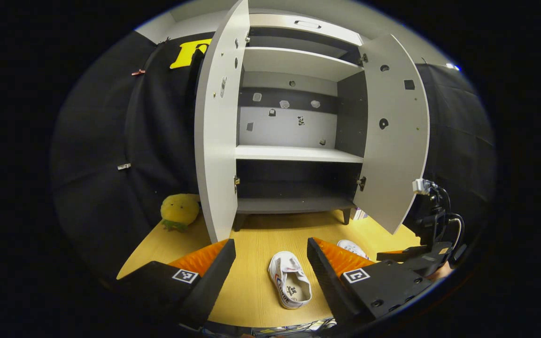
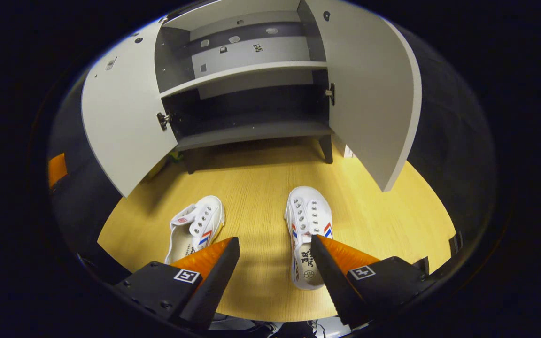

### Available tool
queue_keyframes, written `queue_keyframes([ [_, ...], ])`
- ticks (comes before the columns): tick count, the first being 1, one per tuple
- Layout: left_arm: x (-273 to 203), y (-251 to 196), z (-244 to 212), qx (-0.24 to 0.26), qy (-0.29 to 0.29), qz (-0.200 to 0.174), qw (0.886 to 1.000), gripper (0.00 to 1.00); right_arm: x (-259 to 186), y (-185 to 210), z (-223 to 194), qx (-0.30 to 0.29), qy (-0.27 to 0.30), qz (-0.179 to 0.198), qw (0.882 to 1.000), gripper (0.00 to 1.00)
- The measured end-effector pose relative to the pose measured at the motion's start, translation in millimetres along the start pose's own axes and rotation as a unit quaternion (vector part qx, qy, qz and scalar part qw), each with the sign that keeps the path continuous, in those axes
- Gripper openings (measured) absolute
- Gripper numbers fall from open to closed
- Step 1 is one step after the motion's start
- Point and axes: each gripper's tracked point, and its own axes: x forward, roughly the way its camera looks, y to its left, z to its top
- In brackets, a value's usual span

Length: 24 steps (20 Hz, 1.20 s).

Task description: Grab one shoe with the right hand and put it into the shoe cabinet, grab the other shoe with the left hand and put it into the shoe cabinet; then close the right door with the right hand and the left door with the left hand.

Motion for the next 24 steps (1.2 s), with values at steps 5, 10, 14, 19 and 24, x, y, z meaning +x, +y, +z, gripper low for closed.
queue_keyframes([
  [5, 12, 2, -14, -0.018, 0.022, -0.001, 1.000, 0.96, 29, -3, -38, -0.002, 0.032, -0.010, 0.999, 0.99],
  [10, 22, -4, -16, -0.025, 0.021, -0.012, 0.999, 0.95, 59, -4, -49, -0.014, 0.028, -0.020, 0.999, 0.98],
  [14, 25, -5, -28, -0.018, 0.033, -0.019, 0.999, 0.95, 78, -6, -47, -0.050, 0.001, -0.034, 0.998, 0.98],
  [19, 26, -2, -33, -0.019, 0.038, -0.017, 0.999, 0.95, 86, -6, -40, -0.049, -0.027, -0.040, 0.998, 0.99],
  [24, 31, 4, -40, -0.020, 0.046, -0.011, 0.999, 0.95, 108, -16, -22, -0.025, -0.032, -0.065, 0.997, 0.98],
])
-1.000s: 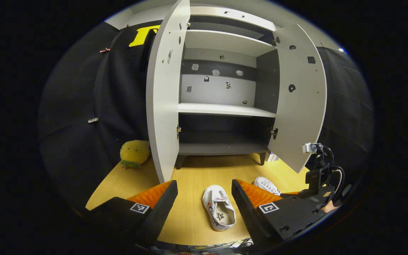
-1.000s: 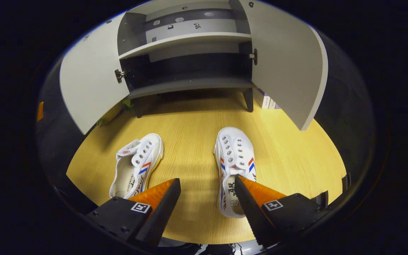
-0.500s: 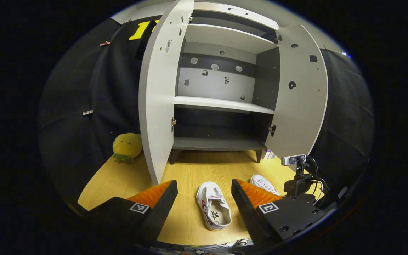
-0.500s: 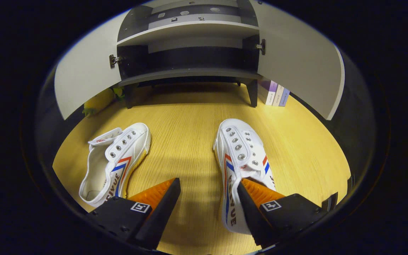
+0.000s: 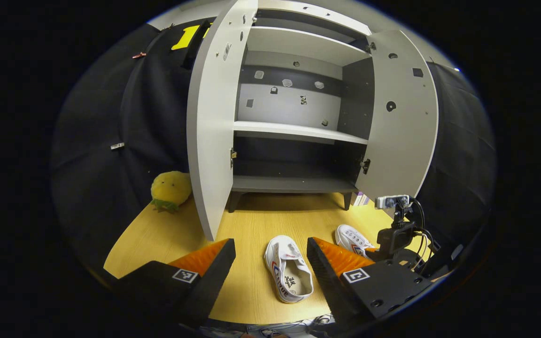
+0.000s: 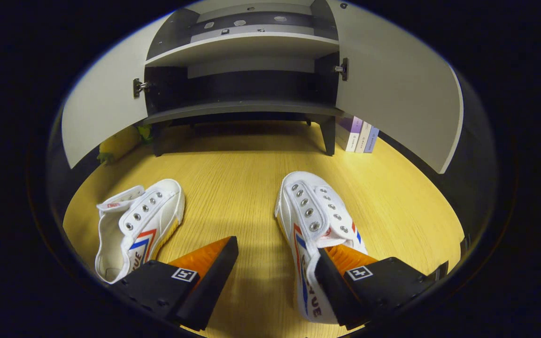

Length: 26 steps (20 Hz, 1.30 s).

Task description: Grab one shoe with the right hand and put it into the shoe cabinet, grab the other shoe with the left hand and put it into the shoe cabinet; then close the right door with the right hand and the left door with the left hand.

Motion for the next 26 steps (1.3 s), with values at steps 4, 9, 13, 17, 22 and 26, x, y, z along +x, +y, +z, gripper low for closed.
queue_keyframes([
  [4, 4, 1, -2, -0.004, 0.005, 0.001, 1.000, 0.95, 16, -22, 11, 0.037, 0.002, -0.047, 0.998, 0.61],
  [9, 4, 0, 0, 0.000, 0.005, 0.002, 1.000, 0.95, 26, -15, 7, 0.035, 0.017, -0.036, 0.999, 0.29],
  [13, 4, 1, -1, -0.002, 0.007, 0.004, 1.000, 0.95, 21, -14, 13, 0.039, 0.025, -0.025, 0.999, 0.09],
  [17, 2, -3, -4, -0.004, 0.009, 0.003, 1.000, 0.95, 20, -16, 19, 0.037, 0.029, -0.015, 0.999, 0.06],
  [22, -1, -6, 0, 0.003, 0.004, 0.002, 1.000, 0.95, 2, -8, 40, 0.023, 0.005, -0.003, 1.000, 0.05],
  [26, -10, -6, 7, 0.005, -0.009, 0.003, 1.000, 0.95, -26, 4, 74, -0.019, -0.031, 0.014, 0.999, 0.06],
])
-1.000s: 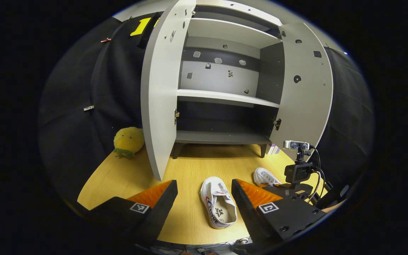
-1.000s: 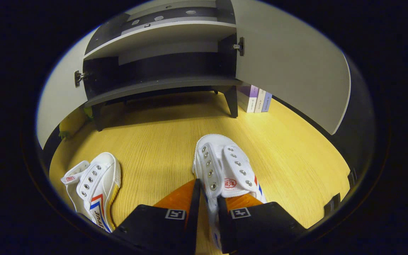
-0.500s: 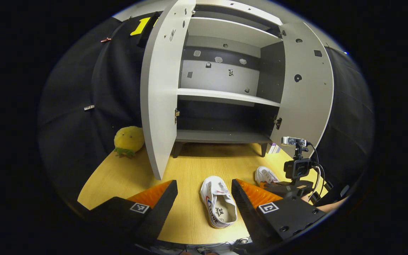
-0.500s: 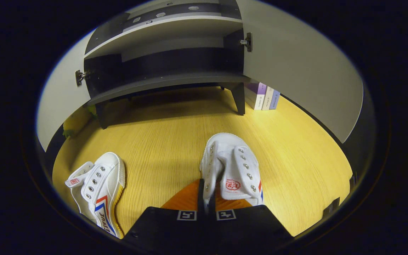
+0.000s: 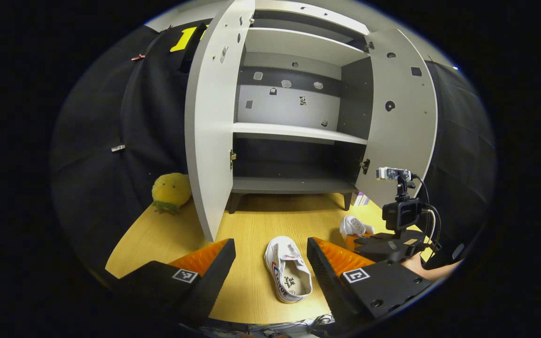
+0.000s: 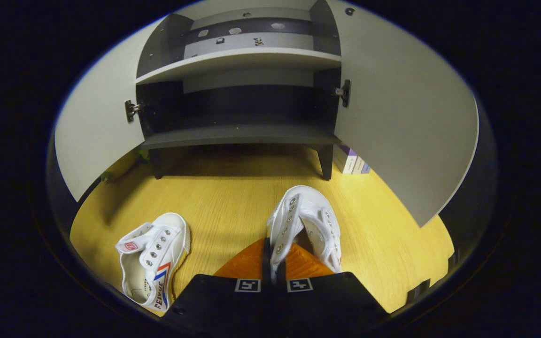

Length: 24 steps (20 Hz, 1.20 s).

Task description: Grab one shoe with the right hand and put it into the shoe cabinet, grab the other shoe with the left hand and put it into the shoe cabinet; then close the right door with the right hand and the left door with the left hand.

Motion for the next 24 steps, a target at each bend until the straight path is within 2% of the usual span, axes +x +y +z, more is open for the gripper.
queue_keyframes([
  [7, -17, 7, 15, 0.006, -0.027, 0.002, 1.000, 0.95, -48, 17, 118, -0.029, -0.079, 0.026, 0.996, 0.05],
  [12, -25, 10, 26, 0.043, -0.047, 0.002, 0.998, 0.96, -71, 26, 207, -0.049, -0.142, 0.035, 0.988, 0.05],
  [15, -24, 2, 39, 0.038, -0.055, -0.009, 0.998, 0.95, -81, 29, 255, -0.059, -0.171, 0.037, 0.983, 0.05],
  [17, -23, -6, 51, 0.029, -0.063, -0.020, 0.997, 0.95, -80, 32, 284, -0.063, -0.185, 0.041, 0.980, 0.05],
  [18, -22, -8, 58, 0.026, -0.069, -0.023, 0.997, 0.95, -77, 34, 298, -0.067, -0.190, 0.042, 0.979, 0.10],
  [19, -21, -9, 66, 0.025, -0.076, -0.024, 0.997, 0.95, -74, 35, 312, -0.070, -0.194, 0.044, 0.977, 0.05],
  [20, -20, -9, 73, 0.025, -0.082, -0.024, 0.996, 0.95, -71, 36, 325, -0.073, -0.200, 0.045, 0.976, 0.05],
  [24, -17, 0, 91, 0.034, -0.100, 0.001, 0.994, 0.96, -47, 44, 381, -0.097, -0.222, 0.053, 0.969, 0.05],
])
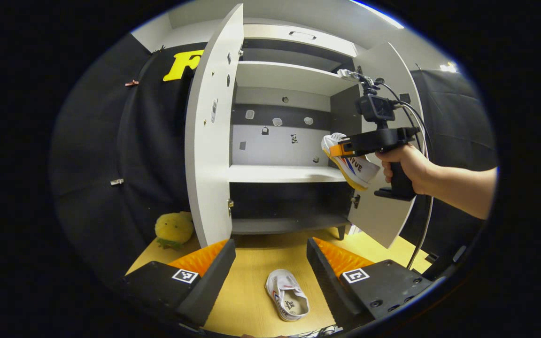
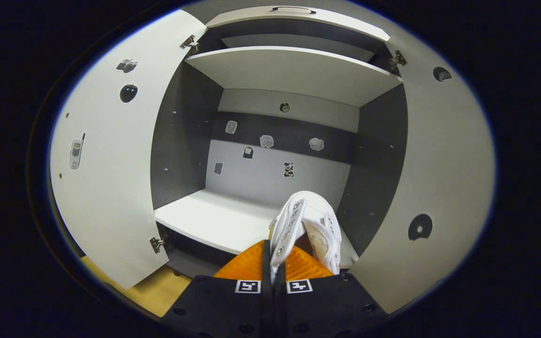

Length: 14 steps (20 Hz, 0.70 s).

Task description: Grab one shoe with the right hand and put it into the shoe cabinet, grab the other shoe with the left hand and put it into the shoe cabinet; then close the right door with the right hand and the left door with the left hand.

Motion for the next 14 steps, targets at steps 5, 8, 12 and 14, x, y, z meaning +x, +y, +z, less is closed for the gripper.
queue_keyframes([
  [5, 0, 8, 17, -0.015, -0.005, 0.031, 0.999, 0.96, 69, -22, 23, -0.029, -0.001, -0.001, 1.000, 0.05],
  [8, -1, 13, 27, -0.005, -0.012, 0.058, 0.998, 0.95, 107, -29, 19, -0.038, 0.017, 0.003, 0.999, 0.05],
  [12, -8, 18, 32, -0.033, -0.017, 0.093, 0.995, 0.95, 148, -26, 0, -0.025, 0.060, 0.015, 0.998, 0.05],
  [14, -14, 20, 27, -0.044, -0.013, 0.112, 0.993, 0.95, 165, -26, -10, -0.027, 0.084, 0.015, 0.996, 0.05],
])
